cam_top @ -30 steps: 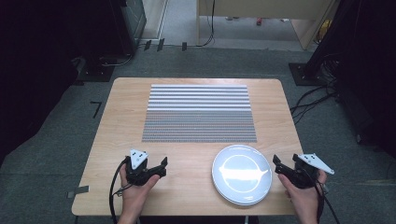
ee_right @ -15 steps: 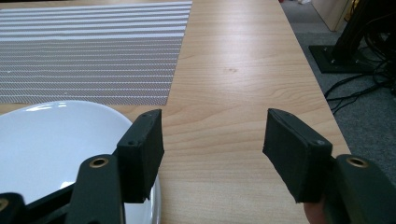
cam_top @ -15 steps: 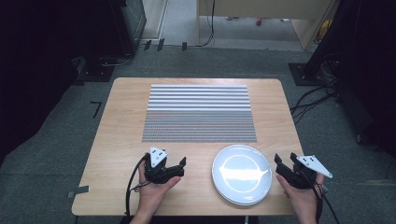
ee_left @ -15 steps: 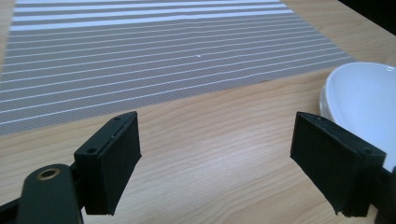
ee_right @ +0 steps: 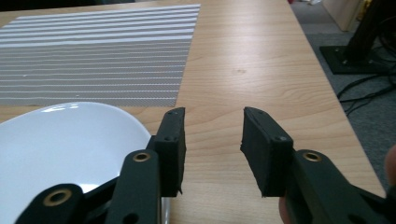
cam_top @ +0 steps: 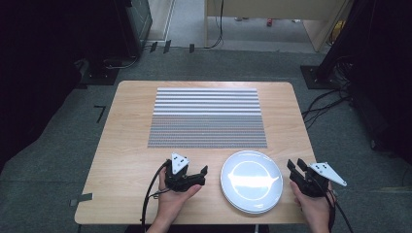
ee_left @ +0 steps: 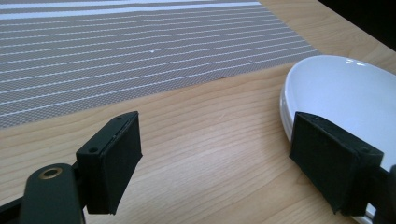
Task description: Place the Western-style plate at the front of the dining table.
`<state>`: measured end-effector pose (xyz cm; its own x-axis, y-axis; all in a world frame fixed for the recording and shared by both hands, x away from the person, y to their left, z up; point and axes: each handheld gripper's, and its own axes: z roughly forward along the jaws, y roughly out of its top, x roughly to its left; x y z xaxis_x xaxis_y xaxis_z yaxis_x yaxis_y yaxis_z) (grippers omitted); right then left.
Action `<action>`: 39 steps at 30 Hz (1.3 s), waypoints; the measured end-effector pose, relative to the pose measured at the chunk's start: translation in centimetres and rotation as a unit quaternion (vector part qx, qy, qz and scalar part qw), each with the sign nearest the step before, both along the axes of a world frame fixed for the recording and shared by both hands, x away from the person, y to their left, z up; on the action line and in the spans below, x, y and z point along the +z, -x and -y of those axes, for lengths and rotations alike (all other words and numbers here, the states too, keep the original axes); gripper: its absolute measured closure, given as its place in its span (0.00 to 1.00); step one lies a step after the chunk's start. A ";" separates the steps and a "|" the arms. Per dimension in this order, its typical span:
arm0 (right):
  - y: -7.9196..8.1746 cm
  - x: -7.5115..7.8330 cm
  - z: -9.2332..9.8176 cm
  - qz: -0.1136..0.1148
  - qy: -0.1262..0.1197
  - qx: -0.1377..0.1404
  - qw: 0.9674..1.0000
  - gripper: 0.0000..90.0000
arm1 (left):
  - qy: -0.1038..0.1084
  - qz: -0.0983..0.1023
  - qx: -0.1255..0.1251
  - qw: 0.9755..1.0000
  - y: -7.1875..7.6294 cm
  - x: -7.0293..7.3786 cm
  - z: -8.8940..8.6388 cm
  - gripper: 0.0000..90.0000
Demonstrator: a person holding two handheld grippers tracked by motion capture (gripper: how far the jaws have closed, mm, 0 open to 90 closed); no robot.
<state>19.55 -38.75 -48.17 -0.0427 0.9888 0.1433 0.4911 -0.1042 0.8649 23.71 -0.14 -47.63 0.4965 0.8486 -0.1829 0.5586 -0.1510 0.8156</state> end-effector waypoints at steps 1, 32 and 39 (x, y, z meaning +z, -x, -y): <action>0.0 -0.1 -0.1 -0.001 0.002 0.007 1.000 0.71 | 0.001 -0.001 -0.002 1.000 0.0 0.0 0.2 0.19; -0.4 -1.0 0.6 -0.062 -0.121 0.065 0.989 0.92 | 0.030 -0.036 -0.067 0.997 1.1 -1.4 4.0 0.45; -0.9 -1.4 0.8 -0.108 -0.168 0.068 0.978 0.92 | 0.036 -0.051 -0.086 0.994 1.3 -1.9 4.5 0.51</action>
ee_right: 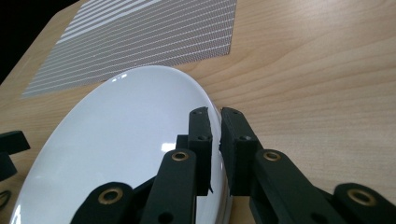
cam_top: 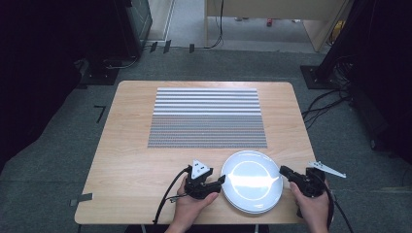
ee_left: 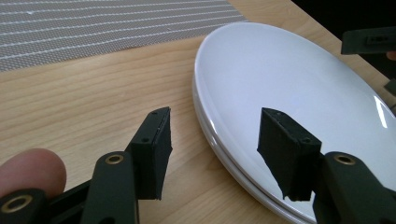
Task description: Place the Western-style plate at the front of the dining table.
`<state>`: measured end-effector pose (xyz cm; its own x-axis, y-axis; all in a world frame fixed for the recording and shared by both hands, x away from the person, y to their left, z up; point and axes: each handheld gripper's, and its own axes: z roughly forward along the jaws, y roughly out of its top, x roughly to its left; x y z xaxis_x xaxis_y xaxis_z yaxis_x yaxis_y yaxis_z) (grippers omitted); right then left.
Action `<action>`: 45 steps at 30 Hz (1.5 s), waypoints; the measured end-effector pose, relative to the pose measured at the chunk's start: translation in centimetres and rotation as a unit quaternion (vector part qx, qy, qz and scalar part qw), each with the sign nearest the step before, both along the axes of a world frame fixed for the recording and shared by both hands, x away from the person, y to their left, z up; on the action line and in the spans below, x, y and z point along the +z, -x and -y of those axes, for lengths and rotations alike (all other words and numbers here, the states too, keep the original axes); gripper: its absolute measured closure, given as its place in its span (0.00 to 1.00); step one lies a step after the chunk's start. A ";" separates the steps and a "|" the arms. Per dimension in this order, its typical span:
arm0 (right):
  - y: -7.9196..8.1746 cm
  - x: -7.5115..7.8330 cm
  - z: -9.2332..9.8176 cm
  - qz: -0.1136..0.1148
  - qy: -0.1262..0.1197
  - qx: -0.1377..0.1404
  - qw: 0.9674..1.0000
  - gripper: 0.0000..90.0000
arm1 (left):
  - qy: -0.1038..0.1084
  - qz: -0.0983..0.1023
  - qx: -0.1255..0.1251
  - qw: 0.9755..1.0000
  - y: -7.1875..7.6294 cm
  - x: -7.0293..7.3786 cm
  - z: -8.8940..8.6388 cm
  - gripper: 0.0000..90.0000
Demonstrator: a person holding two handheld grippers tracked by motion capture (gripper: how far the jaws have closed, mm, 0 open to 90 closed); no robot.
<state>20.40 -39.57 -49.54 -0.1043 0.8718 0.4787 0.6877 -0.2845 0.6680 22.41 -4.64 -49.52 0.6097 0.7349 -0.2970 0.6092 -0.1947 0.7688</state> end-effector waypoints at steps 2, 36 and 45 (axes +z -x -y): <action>0.0 -0.1 0.1 -0.004 -0.002 -0.002 1.000 0.93 | -0.001 -0.002 -0.006 1.000 0.1 -0.1 0.2 0.52; -0.3 -1.0 1.2 -0.049 -0.098 -0.006 0.994 0.96 | -0.006 -0.020 -0.020 1.000 0.2 -1.3 0.8 0.72; -0.5 -1.4 1.4 -0.073 -0.132 -0.004 0.989 0.94 | 0.001 -0.023 -0.016 1.000 0.0 -1.3 0.6 0.72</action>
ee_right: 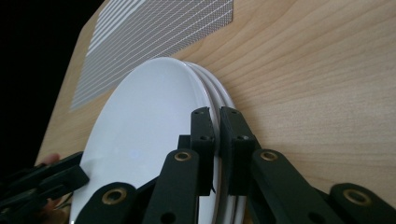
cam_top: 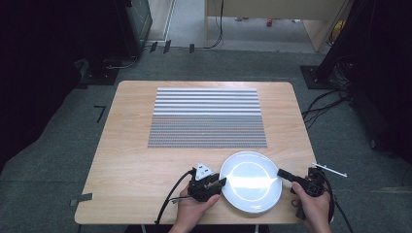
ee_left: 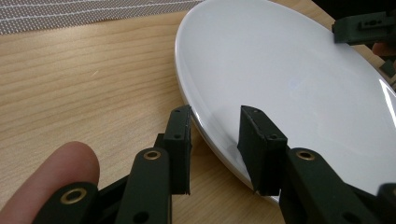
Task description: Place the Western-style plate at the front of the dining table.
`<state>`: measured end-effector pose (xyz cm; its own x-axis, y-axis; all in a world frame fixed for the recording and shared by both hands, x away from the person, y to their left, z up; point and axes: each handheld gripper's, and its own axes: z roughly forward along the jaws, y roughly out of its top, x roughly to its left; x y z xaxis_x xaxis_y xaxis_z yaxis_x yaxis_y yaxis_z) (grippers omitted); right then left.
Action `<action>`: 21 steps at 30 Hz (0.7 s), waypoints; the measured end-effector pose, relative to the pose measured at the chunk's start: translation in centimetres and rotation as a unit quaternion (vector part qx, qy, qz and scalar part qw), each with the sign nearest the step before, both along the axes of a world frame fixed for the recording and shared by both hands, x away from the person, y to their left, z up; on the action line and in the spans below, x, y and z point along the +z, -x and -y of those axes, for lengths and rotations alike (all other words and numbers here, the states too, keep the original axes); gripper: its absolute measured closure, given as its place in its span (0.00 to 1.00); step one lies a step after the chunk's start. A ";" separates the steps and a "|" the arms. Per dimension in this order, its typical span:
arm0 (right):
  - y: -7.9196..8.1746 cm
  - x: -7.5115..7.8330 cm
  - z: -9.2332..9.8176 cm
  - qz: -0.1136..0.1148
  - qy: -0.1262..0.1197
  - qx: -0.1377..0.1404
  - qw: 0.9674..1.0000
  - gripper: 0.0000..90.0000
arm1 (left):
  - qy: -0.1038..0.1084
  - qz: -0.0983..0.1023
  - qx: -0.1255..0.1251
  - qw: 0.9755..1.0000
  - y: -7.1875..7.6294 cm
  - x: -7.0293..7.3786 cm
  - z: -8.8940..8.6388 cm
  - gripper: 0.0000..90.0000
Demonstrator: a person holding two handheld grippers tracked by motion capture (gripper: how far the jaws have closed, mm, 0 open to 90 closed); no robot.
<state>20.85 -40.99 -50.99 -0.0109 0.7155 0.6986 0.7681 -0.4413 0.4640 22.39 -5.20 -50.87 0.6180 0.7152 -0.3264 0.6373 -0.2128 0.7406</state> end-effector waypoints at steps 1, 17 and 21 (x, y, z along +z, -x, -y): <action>0.0 -0.2 0.3 -0.005 -0.016 0.002 1.000 0.94 | 0.003 -0.001 0.000 1.000 0.0 -0.1 0.0 0.72; 0.0 -0.7 0.6 0.003 -0.076 -0.003 0.997 0.98 | 0.016 -0.020 -0.004 1.000 -0.4 -0.4 -0.2 0.67; 0.0 -0.9 0.8 0.006 -0.098 -0.005 0.995 0.98 | 0.017 -0.019 -0.003 1.000 -0.5 -0.4 -0.2 0.67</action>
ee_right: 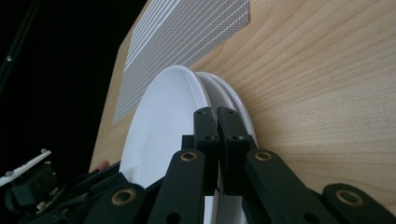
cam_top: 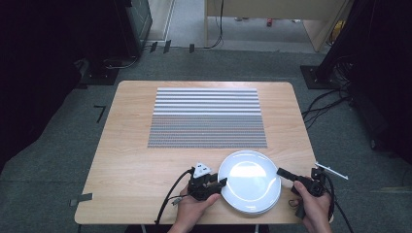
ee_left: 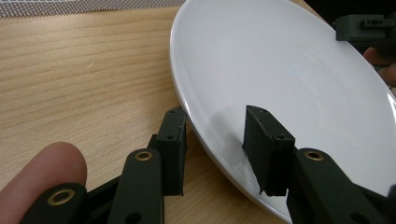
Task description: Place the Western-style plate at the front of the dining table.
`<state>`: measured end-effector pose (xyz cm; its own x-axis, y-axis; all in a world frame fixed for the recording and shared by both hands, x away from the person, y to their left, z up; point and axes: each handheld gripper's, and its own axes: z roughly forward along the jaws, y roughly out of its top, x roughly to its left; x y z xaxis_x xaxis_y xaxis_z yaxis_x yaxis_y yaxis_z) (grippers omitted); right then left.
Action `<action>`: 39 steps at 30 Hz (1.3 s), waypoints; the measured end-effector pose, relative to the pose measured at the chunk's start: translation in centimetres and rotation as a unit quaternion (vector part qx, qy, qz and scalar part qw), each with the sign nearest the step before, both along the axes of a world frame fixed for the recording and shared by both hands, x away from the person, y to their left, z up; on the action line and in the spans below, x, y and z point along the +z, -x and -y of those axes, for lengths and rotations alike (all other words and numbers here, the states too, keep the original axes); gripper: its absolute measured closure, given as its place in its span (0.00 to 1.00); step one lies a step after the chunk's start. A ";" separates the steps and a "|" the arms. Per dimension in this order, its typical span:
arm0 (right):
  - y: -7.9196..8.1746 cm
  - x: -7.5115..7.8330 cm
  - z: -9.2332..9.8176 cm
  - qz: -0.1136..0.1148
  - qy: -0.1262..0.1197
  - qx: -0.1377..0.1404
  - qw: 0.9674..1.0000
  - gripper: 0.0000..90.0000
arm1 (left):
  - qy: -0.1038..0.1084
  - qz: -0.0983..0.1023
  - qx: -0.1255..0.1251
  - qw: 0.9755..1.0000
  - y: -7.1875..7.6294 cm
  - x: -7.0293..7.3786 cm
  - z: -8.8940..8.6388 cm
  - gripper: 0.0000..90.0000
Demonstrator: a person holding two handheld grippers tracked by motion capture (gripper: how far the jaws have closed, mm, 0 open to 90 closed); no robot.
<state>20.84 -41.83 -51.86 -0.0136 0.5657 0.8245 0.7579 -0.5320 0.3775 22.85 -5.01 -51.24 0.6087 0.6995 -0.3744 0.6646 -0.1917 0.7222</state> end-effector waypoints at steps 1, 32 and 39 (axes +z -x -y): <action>0.0 0.0 0.1 0.002 -0.008 0.000 1.000 0.98 | 0.000 0.001 0.001 1.000 0.0 0.0 0.0 0.67; 0.0 0.2 -1.7 0.001 0.018 0.013 1.000 0.97 | -0.005 0.014 0.029 0.999 0.1 0.9 -1.3 0.70; 0.0 0.5 -2.5 0.015 0.024 0.009 1.000 0.97 | -0.002 0.016 0.037 0.999 -0.1 1.1 -2.0 0.72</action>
<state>20.85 -39.29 -51.35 -0.0491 0.6045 0.7951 0.7556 -0.4982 0.4254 22.98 -3.04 -50.12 0.5664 0.7449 -0.3527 0.6538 -0.1456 0.7425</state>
